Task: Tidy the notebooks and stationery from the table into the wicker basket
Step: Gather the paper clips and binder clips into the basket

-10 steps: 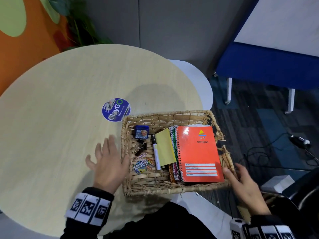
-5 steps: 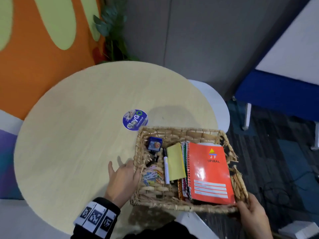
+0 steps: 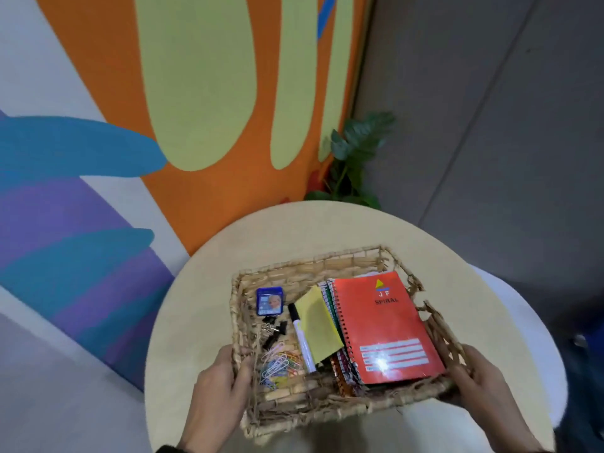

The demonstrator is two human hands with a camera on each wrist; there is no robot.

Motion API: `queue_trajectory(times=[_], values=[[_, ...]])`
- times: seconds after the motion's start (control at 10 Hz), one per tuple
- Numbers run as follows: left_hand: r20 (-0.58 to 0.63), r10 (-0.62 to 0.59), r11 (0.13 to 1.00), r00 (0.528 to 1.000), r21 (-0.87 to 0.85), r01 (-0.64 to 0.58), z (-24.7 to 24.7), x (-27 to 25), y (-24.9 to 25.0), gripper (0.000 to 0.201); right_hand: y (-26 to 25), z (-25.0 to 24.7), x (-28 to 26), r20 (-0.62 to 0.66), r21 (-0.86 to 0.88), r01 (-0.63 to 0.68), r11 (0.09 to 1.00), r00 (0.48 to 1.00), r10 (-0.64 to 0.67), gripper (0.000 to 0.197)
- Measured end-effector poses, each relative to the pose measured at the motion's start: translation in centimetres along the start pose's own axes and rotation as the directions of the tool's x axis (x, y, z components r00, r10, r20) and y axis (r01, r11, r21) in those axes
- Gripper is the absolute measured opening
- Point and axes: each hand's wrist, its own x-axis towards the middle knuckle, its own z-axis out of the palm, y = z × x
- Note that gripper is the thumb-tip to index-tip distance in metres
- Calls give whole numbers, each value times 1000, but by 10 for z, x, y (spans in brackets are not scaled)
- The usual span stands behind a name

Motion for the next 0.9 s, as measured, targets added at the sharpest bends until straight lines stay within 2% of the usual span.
queue_trajectory(times=[0.1,0.2,0.3,0.4,0.5,0.6,0.7,0.8,0.9], values=[[-88,-38,999,995,2,38,-11,29,-10,10,-36,34,44,74,-8,73,997,995,-73,27],[-196,-115,993,974,-22,113,-18,76,-28,13,-84,89,110,132,-30,168,985,978,-163,27],[-242,-175,984,954,-53,168,-16,103,-37,15,-108,123,148,160,-82,211,974,967,-196,28],[-282,-260,965,924,-112,237,-11,132,-44,17,-132,167,195,238,-101,201,974,956,-172,28],[-302,-297,952,906,-166,257,-5,144,-48,17,-143,191,222,283,-153,207,966,946,-158,30],[-308,-364,926,879,-224,304,7,159,-59,20,-154,222,253,326,-219,198,955,938,-120,32],[-283,-386,916,878,-227,330,14,164,-62,24,-154,237,267,347,-253,208,945,931,-112,30],[-227,-416,903,881,-222,369,17,166,-59,29,-154,249,278,360,-358,166,919,932,-28,29],[-171,-427,895,888,-217,389,13,161,-68,38,-164,240,283,344,-413,133,901,939,19,36]])
